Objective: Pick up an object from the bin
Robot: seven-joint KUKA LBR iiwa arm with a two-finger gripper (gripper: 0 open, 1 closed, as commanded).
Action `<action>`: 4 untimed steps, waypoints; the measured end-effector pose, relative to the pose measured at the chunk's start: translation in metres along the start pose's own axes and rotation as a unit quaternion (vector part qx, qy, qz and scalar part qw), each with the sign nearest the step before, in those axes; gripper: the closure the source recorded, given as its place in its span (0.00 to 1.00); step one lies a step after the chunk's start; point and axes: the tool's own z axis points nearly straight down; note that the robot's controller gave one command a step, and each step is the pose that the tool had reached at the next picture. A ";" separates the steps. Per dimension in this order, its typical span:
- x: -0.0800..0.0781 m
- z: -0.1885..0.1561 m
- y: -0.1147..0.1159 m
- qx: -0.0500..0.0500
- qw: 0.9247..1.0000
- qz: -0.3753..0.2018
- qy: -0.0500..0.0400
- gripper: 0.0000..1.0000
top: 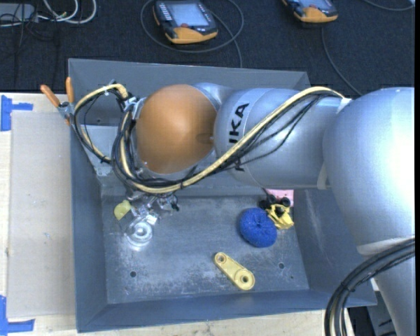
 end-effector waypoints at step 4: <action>-0.018 -0.299 0.018 0.011 0.998 -0.069 -0.003 1.00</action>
Offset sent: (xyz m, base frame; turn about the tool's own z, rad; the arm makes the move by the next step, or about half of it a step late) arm -0.0051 0.0015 -0.0052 -0.0543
